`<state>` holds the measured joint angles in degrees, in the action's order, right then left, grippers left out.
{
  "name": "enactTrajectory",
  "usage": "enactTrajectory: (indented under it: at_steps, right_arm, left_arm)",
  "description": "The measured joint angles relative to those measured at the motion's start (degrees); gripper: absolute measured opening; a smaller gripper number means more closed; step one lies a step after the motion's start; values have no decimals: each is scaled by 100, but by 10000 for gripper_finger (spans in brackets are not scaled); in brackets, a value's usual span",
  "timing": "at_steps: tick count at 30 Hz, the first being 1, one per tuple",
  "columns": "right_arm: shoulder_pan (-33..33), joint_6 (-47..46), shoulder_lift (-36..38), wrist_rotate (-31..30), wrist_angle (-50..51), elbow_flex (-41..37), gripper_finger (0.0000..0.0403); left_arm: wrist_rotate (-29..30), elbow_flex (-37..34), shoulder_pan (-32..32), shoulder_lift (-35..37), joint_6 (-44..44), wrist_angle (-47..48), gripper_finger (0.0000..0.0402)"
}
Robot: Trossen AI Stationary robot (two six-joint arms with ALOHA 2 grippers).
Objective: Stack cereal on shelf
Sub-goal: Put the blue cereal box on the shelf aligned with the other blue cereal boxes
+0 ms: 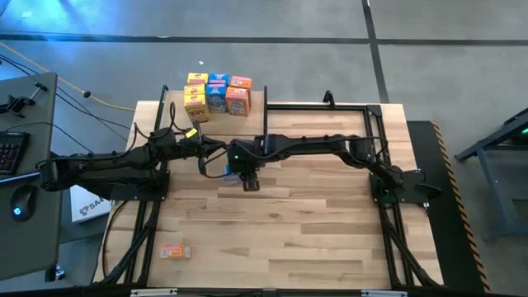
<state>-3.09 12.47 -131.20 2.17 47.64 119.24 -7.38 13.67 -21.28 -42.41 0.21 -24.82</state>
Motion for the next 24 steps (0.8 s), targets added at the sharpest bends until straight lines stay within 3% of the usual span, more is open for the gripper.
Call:
enactTrajectory:
  at_steps: [10, 13, 16, 20, 24]
  right_arm:
    - [72, 2, 7, -15, -431, 0, 251]
    - [114, 147, 119, -19, -383, 55, 262]
    - [187, 151, 286, -123, 149, 429, 261]
    - [435, 149, 579, -985, 1232, 708, 241]
    - [620, -8, 1174, -1332, 937, -43, 196]
  left_arm:
    - [-90, 0, 2, 0, -122, 18, 0]
    - [-107, 0, 2, 0, -115, 19, 0]
    - [-107, 0, 2, 0, -113, 15, 0]
    - [-107, 2, 2, 0, -111, 23, 0]
    - [-107, 2, 2, 0, -118, 137, 0]
